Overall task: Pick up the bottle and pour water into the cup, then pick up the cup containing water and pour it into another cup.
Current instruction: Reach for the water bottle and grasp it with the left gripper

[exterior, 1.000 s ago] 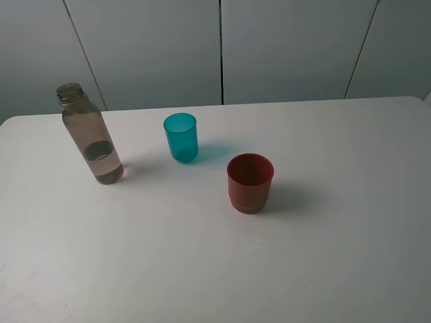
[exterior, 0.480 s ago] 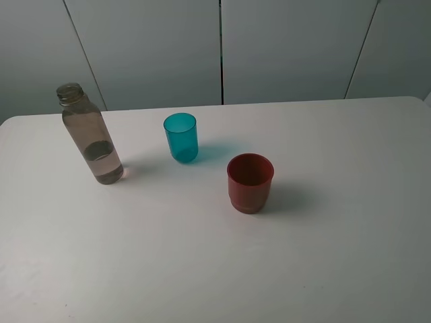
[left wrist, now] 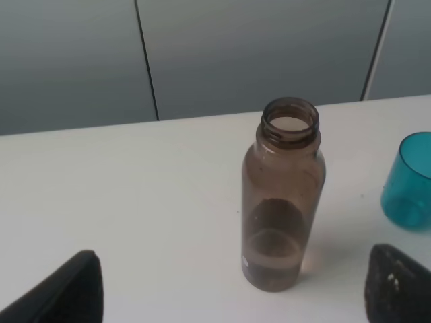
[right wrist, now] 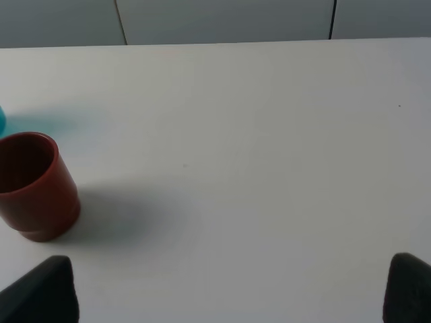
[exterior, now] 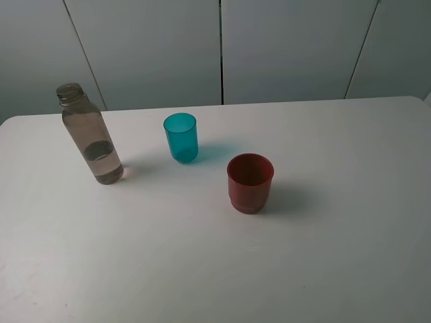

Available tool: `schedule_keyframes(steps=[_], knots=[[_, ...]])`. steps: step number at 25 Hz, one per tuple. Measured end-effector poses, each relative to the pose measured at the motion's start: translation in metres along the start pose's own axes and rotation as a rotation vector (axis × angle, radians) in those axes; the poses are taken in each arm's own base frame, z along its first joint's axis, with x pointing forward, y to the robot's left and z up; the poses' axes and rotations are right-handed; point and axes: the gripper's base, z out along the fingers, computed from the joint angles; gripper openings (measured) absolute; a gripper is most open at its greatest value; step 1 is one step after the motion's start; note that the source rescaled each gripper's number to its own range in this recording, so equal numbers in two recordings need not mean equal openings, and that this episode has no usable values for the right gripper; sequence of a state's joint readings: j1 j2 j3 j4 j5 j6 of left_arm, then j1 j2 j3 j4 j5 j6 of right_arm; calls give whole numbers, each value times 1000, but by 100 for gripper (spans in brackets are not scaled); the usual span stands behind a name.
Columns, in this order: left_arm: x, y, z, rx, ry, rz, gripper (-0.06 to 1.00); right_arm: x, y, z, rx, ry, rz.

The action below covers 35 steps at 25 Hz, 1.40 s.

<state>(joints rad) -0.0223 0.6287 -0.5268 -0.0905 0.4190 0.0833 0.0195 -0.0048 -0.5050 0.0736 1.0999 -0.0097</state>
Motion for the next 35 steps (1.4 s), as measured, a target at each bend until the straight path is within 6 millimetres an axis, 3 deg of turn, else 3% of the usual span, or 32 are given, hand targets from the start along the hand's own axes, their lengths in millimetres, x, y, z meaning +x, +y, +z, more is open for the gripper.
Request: schedule_keyframes(steps=[6,11,15,21,26,35], knots=[[13,-5,43,35,-9,52,96,0,0,0,0,0,0],[37,-17,64,55,-143,131,96,0,0,0,0,0,0],[54,-19,82,49,-103,159,96,0,0,0,0,0,0],[60,-18,110,9,-160,-25,96,0,0,0,0,0,0],[79,-21,135,24,-100,1,96,0,0,0,0,0,0],[93,-26,154,58,-114,66,96,0,0,0,0,0,0]])
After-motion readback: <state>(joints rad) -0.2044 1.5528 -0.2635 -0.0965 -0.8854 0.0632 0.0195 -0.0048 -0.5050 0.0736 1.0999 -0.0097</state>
